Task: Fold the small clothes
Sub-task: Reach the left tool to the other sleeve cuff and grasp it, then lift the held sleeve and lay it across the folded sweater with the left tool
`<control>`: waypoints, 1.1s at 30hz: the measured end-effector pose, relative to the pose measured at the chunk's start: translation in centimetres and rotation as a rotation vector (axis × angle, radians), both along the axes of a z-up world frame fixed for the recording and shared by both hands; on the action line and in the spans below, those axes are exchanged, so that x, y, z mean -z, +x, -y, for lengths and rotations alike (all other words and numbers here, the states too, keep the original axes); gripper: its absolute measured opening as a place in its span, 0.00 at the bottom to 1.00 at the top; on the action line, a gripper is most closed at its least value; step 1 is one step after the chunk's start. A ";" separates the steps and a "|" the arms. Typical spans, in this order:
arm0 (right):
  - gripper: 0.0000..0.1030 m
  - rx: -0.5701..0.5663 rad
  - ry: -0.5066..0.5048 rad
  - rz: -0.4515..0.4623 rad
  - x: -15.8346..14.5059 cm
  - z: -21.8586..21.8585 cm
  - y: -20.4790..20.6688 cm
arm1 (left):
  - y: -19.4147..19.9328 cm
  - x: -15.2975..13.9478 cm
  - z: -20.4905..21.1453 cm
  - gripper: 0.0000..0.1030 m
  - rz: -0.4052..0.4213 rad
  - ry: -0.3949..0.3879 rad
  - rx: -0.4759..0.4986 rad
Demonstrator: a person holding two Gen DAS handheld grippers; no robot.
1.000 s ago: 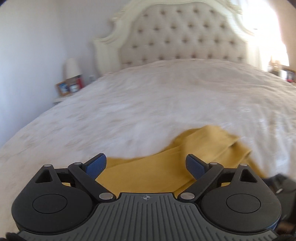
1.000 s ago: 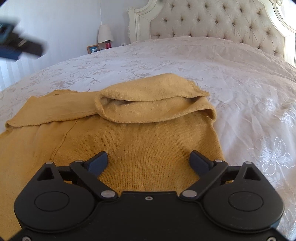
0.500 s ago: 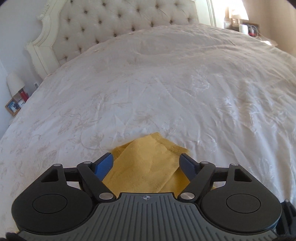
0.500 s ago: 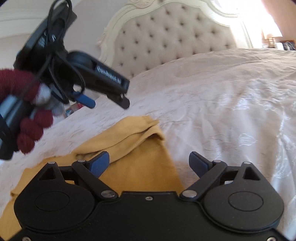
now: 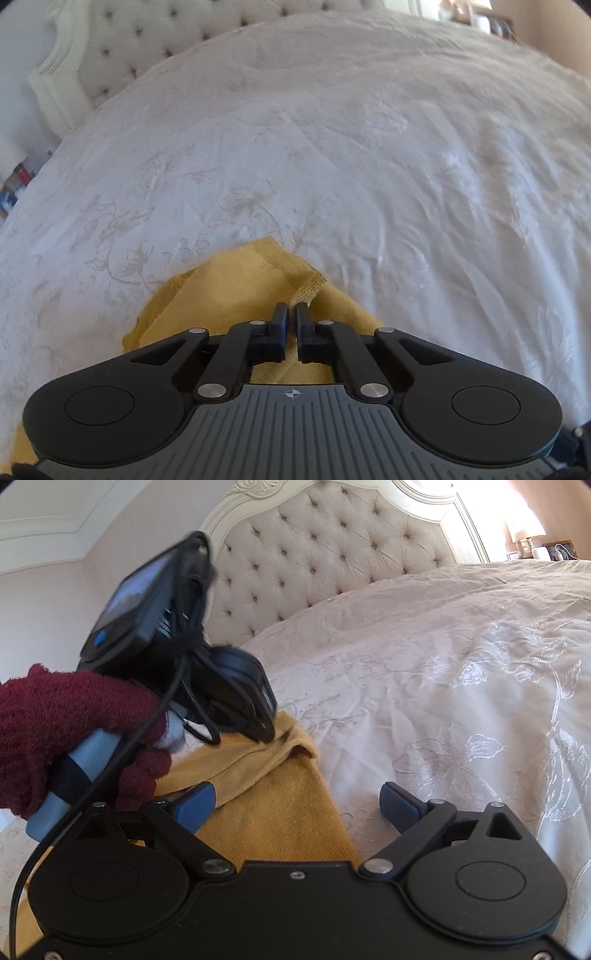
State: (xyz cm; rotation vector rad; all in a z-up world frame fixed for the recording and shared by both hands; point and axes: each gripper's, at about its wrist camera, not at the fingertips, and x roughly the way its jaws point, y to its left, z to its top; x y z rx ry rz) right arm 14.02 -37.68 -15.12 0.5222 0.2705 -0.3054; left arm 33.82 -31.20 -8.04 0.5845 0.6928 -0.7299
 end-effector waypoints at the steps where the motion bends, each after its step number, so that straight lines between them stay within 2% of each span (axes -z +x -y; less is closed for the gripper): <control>1: 0.94 -0.003 -0.001 -0.003 0.0 0.0 0.1 | 0.3 -0.6 -0.7 0.05 0.009 -0.047 -0.026; 4: 0.94 -0.013 0.001 -0.010 0.1 0.2 0.2 | 0.9 -2.5 -3.0 0.04 0.044 -0.117 -0.099; 9: 0.94 -0.027 -0.004 -0.023 0.1 0.0 0.5 | 2.0 -5.9 -10.0 0.04 0.054 -0.277 -0.282; 15: 0.94 -0.036 -0.007 -0.039 0.0 0.0 0.8 | 2.0 -7.6 -19.0 0.04 0.100 -0.354 -0.455; 18: 0.94 -0.041 -0.012 -0.048 0.1 0.0 1.0 | 2.0 -6.9 -22.9 0.04 0.102 -0.343 -0.538; 22: 0.94 -0.047 -0.016 -0.061 0.1 -0.2 1.0 | 2.0 -4.6 -27.1 0.04 0.029 -0.344 -0.631; 25: 0.94 -0.051 -0.019 -0.070 0.1 -0.3 1.1 | 1.7 -2.9 -29.6 0.05 -0.022 -0.348 -0.662; 30: 0.94 -0.054 -0.028 -0.084 0.1 -0.5 1.2 | 1.4 -0.6 -32.5 0.08 -0.158 -0.417 -0.671; 31: 0.94 -0.055 -0.029 -0.085 0.1 -0.6 1.2 | 1.4 -0.1 -32.9 0.13 -0.176 -0.426 -0.664; 32: 0.94 -0.056 -0.030 -0.087 0.1 -0.6 1.2 | 1.4 0.2 -33.1 0.25 -0.185 -0.439 -0.657; 33: 0.94 -0.057 -0.031 -0.088 0.1 -0.6 1.2 | 1.5 0.3 -33.4 0.29 -0.189 -0.456 -0.650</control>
